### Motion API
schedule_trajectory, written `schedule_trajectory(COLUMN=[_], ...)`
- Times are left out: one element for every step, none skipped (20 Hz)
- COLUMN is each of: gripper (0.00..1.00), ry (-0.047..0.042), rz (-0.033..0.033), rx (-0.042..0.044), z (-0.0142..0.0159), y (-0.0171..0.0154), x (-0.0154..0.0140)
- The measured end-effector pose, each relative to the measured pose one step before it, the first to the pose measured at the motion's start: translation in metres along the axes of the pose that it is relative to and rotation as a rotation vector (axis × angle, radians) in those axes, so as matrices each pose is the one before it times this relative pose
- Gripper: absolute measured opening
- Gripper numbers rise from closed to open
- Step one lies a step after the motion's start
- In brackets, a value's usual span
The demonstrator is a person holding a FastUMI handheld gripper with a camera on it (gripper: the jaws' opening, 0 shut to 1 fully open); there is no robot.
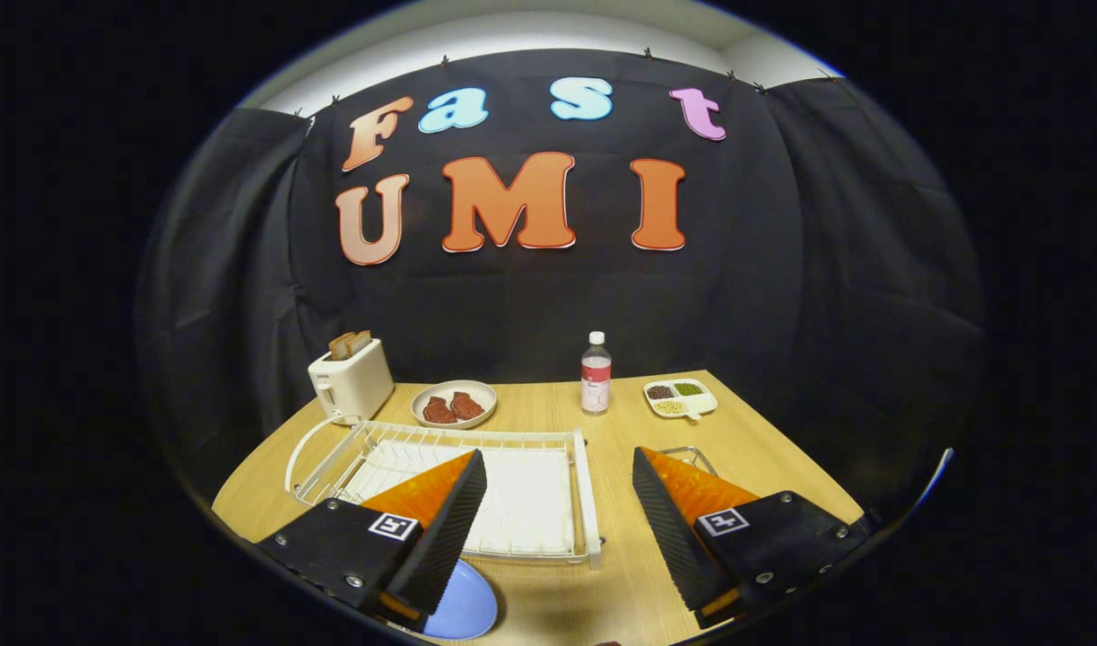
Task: Take the plate from the dish rack, then take the spoon from the basket and place it into the plate.
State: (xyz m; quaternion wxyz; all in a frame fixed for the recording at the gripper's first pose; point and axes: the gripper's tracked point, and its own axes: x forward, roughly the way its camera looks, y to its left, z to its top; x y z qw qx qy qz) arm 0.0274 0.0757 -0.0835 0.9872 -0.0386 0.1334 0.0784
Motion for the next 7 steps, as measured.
schedule_trajectory(gripper=[0.97, 0.97, 0.97, 0.97, 0.97, 0.97, 0.97], ry=[-0.00840, -0.01011, -0.00590, -0.00656, -0.00670, -0.00553, -0.00166], rz=[-0.00611, -0.01120, -0.00872, 0.00173, -0.00136, -0.00918, -0.01267], rx=[-0.00186, -0.00417, -0.00204, -0.00009, -0.00098, -0.00069, 0.00499], z=[0.00503, 0.00587, 0.00423, 0.00372, 0.00371, 0.00282, 0.00043], y=[-0.00534, -0.00666, -0.00508, -0.00228, -0.00208, -0.00456, -0.00466], x=[0.00063, 0.00051, 0.00057, -0.00020, -0.00066, -0.00082, 0.00013])
